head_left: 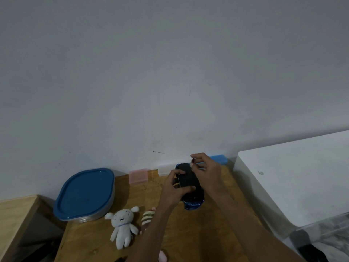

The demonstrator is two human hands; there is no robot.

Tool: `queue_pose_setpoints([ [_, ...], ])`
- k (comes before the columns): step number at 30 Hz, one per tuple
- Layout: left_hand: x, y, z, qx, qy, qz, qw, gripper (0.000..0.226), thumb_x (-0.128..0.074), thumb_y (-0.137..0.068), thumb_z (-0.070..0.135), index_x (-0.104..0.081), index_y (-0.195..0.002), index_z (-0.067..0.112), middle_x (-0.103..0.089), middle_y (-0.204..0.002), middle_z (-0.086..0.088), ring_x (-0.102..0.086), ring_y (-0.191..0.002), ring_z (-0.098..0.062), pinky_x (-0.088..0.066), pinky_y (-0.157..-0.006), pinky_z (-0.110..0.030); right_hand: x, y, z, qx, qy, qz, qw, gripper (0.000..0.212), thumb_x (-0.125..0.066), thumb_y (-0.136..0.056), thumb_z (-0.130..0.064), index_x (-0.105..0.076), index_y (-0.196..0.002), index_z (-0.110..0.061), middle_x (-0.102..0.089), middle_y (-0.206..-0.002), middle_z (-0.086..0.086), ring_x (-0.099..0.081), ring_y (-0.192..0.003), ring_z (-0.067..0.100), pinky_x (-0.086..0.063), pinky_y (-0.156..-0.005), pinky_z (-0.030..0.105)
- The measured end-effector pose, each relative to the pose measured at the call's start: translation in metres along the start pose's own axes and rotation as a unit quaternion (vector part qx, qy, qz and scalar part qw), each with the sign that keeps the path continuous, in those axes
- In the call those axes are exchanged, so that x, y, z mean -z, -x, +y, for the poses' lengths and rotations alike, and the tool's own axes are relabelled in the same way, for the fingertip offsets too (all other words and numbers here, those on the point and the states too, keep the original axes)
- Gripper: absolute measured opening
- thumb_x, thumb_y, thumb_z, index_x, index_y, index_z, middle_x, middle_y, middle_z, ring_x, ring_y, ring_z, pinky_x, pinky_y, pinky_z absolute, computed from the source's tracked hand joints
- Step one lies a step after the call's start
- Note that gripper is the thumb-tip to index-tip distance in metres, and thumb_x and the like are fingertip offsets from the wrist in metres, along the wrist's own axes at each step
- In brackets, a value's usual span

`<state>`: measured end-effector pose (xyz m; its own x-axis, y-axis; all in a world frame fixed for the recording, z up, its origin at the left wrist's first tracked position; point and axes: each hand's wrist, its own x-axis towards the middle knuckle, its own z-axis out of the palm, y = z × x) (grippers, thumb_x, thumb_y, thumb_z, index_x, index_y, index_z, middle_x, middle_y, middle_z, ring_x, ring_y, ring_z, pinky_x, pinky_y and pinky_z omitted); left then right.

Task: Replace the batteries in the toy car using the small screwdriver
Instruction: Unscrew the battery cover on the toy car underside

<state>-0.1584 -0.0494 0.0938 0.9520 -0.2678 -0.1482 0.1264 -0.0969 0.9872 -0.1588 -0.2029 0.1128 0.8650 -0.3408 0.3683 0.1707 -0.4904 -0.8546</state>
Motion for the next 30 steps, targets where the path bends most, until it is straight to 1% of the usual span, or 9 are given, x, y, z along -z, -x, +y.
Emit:
queue_pose_setpoints([
  [4, -0.0005, -0.0007, 0.0011, 0.004, 0.002, -0.004, 1.000, 0.053, -0.088, -0.072, 0.012, -0.058, -0.113, 0.026, -0.065, -0.118, 0.000, -0.065, -0.106, -0.023, -0.064, -0.077, -0.043, 0.0003, 0.0003, 0.0027, -0.009, -0.007, 0.025, 1.000, 0.029, -0.077, -0.086, -0.008, -0.072, -0.112, -0.019, -0.073, -0.089, -0.003, -0.072, -0.083, 0.013, -0.064, -0.074, 0.036],
  [9, -0.0028, -0.0015, -0.0004, 0.007, 0.010, 0.002, 1.000, 0.053, -0.089, -0.071, 0.011, -0.058, -0.112, 0.027, -0.065, -0.119, 0.000, -0.066, -0.106, -0.022, -0.064, -0.078, -0.045, 0.0013, 0.0016, -0.0002, 0.017, 0.012, 0.023, 1.000, 0.026, -0.077, -0.087, -0.013, -0.074, -0.112, -0.016, -0.074, -0.094, -0.004, -0.071, -0.088, 0.010, -0.061, -0.076, 0.024],
  [11, -0.0045, -0.0012, -0.0008, 0.006, 0.009, 0.003, 1.000, 0.052, -0.089, -0.072, 0.010, -0.058, -0.111, 0.026, -0.065, -0.118, 0.001, -0.066, -0.104, -0.020, -0.064, -0.076, -0.042, 0.0002, 0.0027, 0.0003, 0.017, 0.018, 0.031, 0.999, 0.024, -0.078, -0.086, -0.016, -0.074, -0.110, -0.018, -0.074, -0.093, -0.006, -0.070, -0.086, 0.007, -0.061, -0.075, 0.025],
  [15, -0.0046, -0.0026, -0.0033, 0.016, 0.007, 0.009, 1.000, 0.054, -0.089, -0.071, 0.009, -0.057, -0.110, 0.028, -0.064, -0.120, 0.001, -0.064, -0.106, -0.020, -0.064, -0.077, -0.042, -0.0020, 0.0030, 0.0031, -0.007, 0.025, 0.035, 0.999, 0.029, -0.075, -0.088, -0.012, -0.074, -0.116, -0.017, -0.074, -0.096, -0.007, -0.071, -0.087, 0.007, -0.063, -0.078, 0.031],
  [19, -0.0020, -0.0047, -0.0026, 0.011, 0.016, 0.007, 1.000, 0.053, -0.088, -0.072, 0.008, -0.056, -0.111, 0.025, -0.064, -0.119, 0.000, -0.065, -0.105, -0.020, -0.064, -0.075, -0.038, -0.0023, 0.0030, 0.0033, 0.025, 0.040, 0.040, 0.998, 0.030, -0.077, -0.086, -0.012, -0.074, -0.116, -0.017, -0.074, -0.099, -0.004, -0.070, -0.087, 0.006, -0.062, -0.077, 0.026],
  [23, -0.0006, -0.0066, -0.0033, 0.010, 0.010, 0.005, 1.000, 0.054, -0.088, -0.071, 0.007, -0.055, -0.110, 0.024, -0.065, -0.118, 0.001, -0.065, -0.107, -0.021, -0.064, -0.077, -0.037, -0.0036, 0.0023, 0.0039, 0.004, 0.031, 0.031, 0.999, 0.030, -0.076, -0.088, -0.012, -0.072, -0.117, -0.019, -0.073, -0.096, -0.005, -0.070, -0.087, 0.008, -0.063, -0.077, 0.031],
  [25, -0.0009, -0.0073, -0.0044, 0.010, 0.007, 0.005, 1.000, 0.054, -0.088, -0.072, 0.008, -0.055, -0.111, 0.025, -0.064, -0.119, 0.002, -0.064, -0.107, -0.019, -0.064, -0.077, -0.035, -0.0041, 0.0017, 0.0039, 0.006, 0.027, 0.029, 0.999, 0.035, -0.075, -0.088, -0.011, -0.069, -0.121, -0.021, -0.074, -0.094, -0.005, -0.071, -0.087, 0.007, -0.063, -0.077, 0.028],
  [28, -0.0020, -0.0079, -0.0060, 0.010, 0.003, 0.005, 1.000, 0.056, -0.089, -0.071, 0.009, -0.055, -0.111, 0.028, -0.063, -0.120, 0.001, -0.064, -0.108, -0.020, -0.064, -0.078, -0.036, -0.0035, 0.0012, 0.0032, 0.007, 0.021, 0.022, 1.000, 0.026, -0.074, -0.088, -0.010, -0.069, -0.112, -0.018, -0.071, -0.092, -0.012, -0.071, -0.088, 0.004, -0.063, -0.076, 0.031],
  [30, -0.0024, -0.0085, -0.0067, 0.010, 0.002, 0.004, 1.000, 0.057, -0.089, -0.071, 0.010, -0.054, -0.111, 0.030, -0.063, -0.121, 0.000, -0.064, -0.109, -0.021, -0.064, -0.080, -0.038, -0.0048, 0.0022, 0.0041, 0.003, 0.019, 0.014, 1.000, 0.025, -0.074, -0.089, -0.012, -0.070, -0.113, -0.019, -0.071, -0.096, -0.011, -0.071, -0.090, 0.006, -0.064, -0.075, 0.033],
])
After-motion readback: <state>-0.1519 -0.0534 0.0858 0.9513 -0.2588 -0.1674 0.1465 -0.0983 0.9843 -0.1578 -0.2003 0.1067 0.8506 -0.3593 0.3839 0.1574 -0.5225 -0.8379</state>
